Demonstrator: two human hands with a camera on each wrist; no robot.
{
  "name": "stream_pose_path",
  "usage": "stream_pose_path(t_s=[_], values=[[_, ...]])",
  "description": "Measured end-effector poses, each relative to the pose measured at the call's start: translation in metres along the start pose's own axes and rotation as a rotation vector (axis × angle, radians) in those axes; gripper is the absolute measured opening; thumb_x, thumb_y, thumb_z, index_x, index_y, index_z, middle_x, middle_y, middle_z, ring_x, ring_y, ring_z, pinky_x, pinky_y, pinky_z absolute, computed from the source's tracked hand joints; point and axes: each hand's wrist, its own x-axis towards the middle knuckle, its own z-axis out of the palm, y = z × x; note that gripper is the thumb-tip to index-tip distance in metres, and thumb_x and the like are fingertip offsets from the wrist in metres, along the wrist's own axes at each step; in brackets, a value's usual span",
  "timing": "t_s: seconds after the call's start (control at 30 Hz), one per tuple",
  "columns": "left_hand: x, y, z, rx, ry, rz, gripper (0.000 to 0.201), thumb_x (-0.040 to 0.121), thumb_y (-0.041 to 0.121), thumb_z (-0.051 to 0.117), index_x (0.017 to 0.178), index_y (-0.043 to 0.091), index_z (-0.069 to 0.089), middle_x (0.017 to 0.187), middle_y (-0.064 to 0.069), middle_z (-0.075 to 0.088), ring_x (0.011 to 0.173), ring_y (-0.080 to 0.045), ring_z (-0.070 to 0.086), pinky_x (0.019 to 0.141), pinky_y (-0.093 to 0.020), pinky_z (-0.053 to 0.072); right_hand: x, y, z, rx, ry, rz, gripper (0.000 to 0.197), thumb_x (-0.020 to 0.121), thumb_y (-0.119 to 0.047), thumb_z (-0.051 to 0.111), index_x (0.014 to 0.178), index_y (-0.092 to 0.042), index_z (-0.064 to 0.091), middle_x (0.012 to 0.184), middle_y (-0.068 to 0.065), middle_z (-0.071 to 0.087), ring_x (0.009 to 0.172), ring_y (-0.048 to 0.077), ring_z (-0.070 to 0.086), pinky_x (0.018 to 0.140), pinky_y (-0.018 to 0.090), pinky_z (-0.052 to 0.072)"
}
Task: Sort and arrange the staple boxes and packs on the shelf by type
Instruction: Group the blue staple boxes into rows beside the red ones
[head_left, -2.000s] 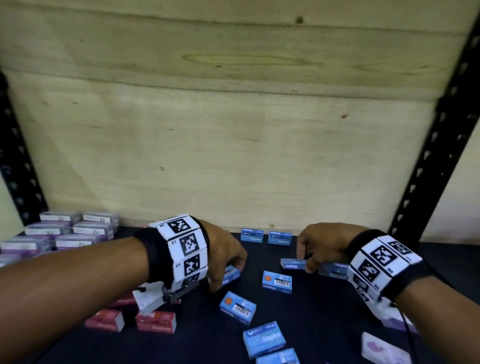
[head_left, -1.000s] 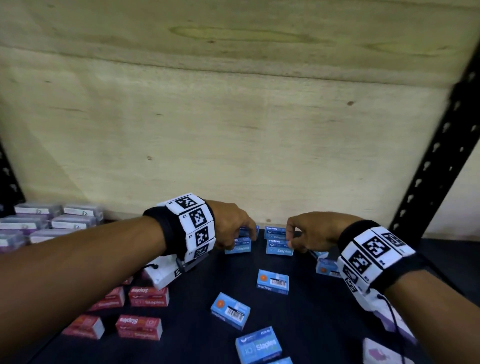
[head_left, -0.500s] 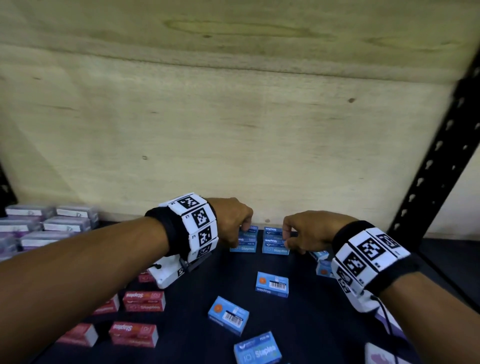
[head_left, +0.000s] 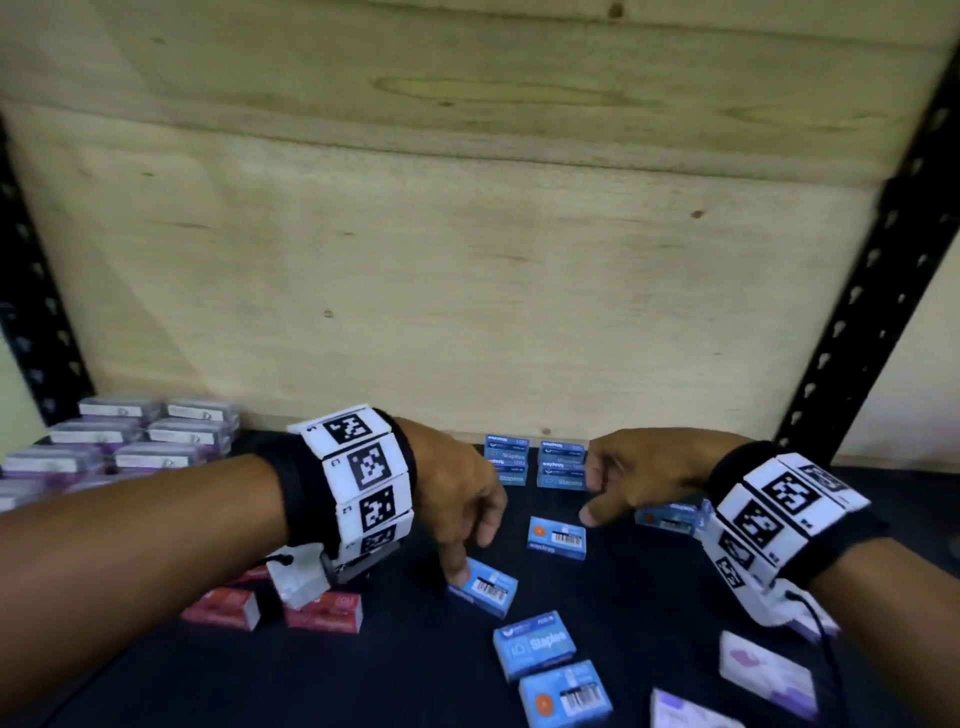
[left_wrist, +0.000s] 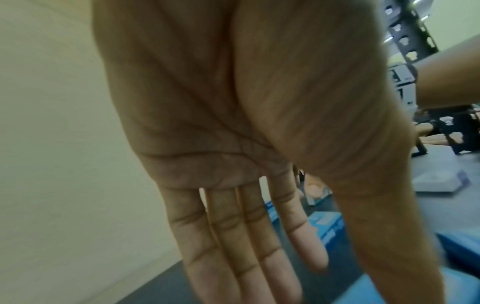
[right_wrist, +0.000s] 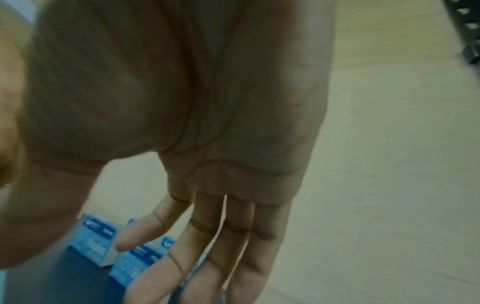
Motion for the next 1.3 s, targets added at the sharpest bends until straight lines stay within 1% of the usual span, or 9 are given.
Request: stream_pose_path(t_s=[0.13, 0.27, 0.53, 0.67, 0.83, 0.97, 1.07, 1.2, 1.3], values=[[-0.002, 0.007, 0.01, 0.077, -0.011, 0.019, 0.048, 0.07, 0.039, 0.085, 0.109, 0.024, 0.06, 0.109, 0.002, 0.065, 0.089, -0.014, 0.06, 0.074, -0.029, 0.049, -0.002, -0.008, 0.013, -0.078, -0.055, 0.0, 0.049, 0.064, -0.049, 0.088, 0.099, -0.029, 0.06, 0.103, -0.006, 0.066, 0.096, 0.017, 0.063, 0.094, 0.035, 0.05], [0.0, 0.011, 0.013, 0.155, 0.016, 0.035, 0.043, 0.073, 0.037, 0.083, 0.106, 0.022, 0.061, 0.105, 0.001, 0.065, 0.087, -0.015, 0.058, 0.076, -0.034, 0.05, -0.002, -0.016, 0.019, -0.137, -0.028, -0.027, 0.054, 0.063, -0.047, 0.088, 0.105, -0.026, 0.06, 0.11, -0.005, 0.063, 0.101, 0.018, 0.061, 0.093, 0.035, 0.051], [0.002, 0.007, 0.005, 0.149, 0.065, -0.005, 0.032, 0.089, 0.04, 0.066, 0.114, 0.019, 0.066, 0.109, 0.003, 0.066, 0.087, -0.01, 0.056, 0.073, -0.024, 0.044, 0.005, -0.013, 0.02, -0.168, 0.04, -0.046, 0.041, 0.07, -0.039, 0.086, 0.099, -0.03, 0.059, 0.101, -0.008, 0.064, 0.096, 0.016, 0.062, 0.088, 0.034, 0.053], [0.006, 0.003, 0.001, 0.199, 0.093, -0.015, 0.024, 0.097, 0.035, 0.055, 0.11, 0.019, 0.068, 0.091, 0.007, 0.064, 0.074, -0.008, 0.053, 0.066, -0.022, 0.04, 0.007, -0.01, 0.02, -0.131, 0.084, -0.074, 0.029, 0.074, -0.04, 0.081, 0.094, -0.026, 0.066, 0.089, -0.012, 0.066, 0.086, 0.013, 0.062, 0.081, 0.029, 0.052], [0.013, -0.005, -0.006, 0.22, 0.127, -0.054, 0.026, 0.099, 0.034, 0.05, 0.115, 0.019, 0.064, 0.11, 0.002, 0.064, 0.09, -0.013, 0.054, 0.077, -0.027, 0.041, 0.01, -0.005, 0.016, -0.138, 0.098, -0.088, 0.018, 0.089, -0.041, 0.065, 0.094, -0.025, 0.071, 0.093, -0.01, 0.07, 0.09, 0.013, 0.065, 0.089, 0.034, 0.054], [0.021, -0.011, -0.011, 0.217, 0.141, -0.074, 0.028, 0.101, 0.035, 0.046, 0.119, 0.018, 0.06, 0.101, 0.004, 0.059, 0.087, -0.013, 0.052, 0.078, -0.028, 0.04, 0.013, -0.001, 0.015, -0.202, 0.107, -0.095, 0.024, 0.098, -0.04, 0.053, 0.104, -0.023, 0.069, 0.106, -0.005, 0.069, 0.096, 0.015, 0.063, 0.091, 0.033, 0.051], [0.028, -0.011, -0.013, 0.223, 0.151, -0.08, 0.029, 0.101, 0.035, 0.046, 0.12, 0.018, 0.06, 0.106, 0.002, 0.061, 0.089, -0.013, 0.05, 0.078, -0.027, 0.039, 0.012, 0.006, 0.011, -0.22, 0.112, -0.098, 0.023, 0.099, -0.04, 0.051, 0.109, -0.026, 0.066, 0.112, -0.006, 0.067, 0.098, 0.014, 0.06, 0.091, 0.032, 0.048], [0.036, -0.008, -0.017, 0.225, 0.138, -0.098, 0.026, 0.102, 0.033, 0.046, 0.117, 0.017, 0.06, 0.077, 0.012, 0.051, 0.08, -0.013, 0.051, 0.076, -0.027, 0.038, 0.017, 0.016, 0.006, -0.232, 0.12, -0.075, 0.017, 0.1, -0.039, 0.05, 0.103, -0.028, 0.064, 0.1, -0.01, 0.065, 0.094, 0.014, 0.06, 0.088, 0.032, 0.048], [0.04, -0.006, -0.018, 0.202, 0.148, -0.11, 0.025, 0.102, 0.033, 0.045, 0.114, 0.016, 0.059, 0.07, 0.013, 0.048, 0.063, -0.004, 0.047, 0.072, -0.026, 0.039, 0.021, 0.019, 0.005, -0.217, 0.119, -0.073, 0.011, 0.099, -0.037, 0.052, 0.097, -0.031, 0.06, 0.083, -0.018, 0.057, 0.085, 0.01, 0.058, 0.084, 0.029, 0.046]])
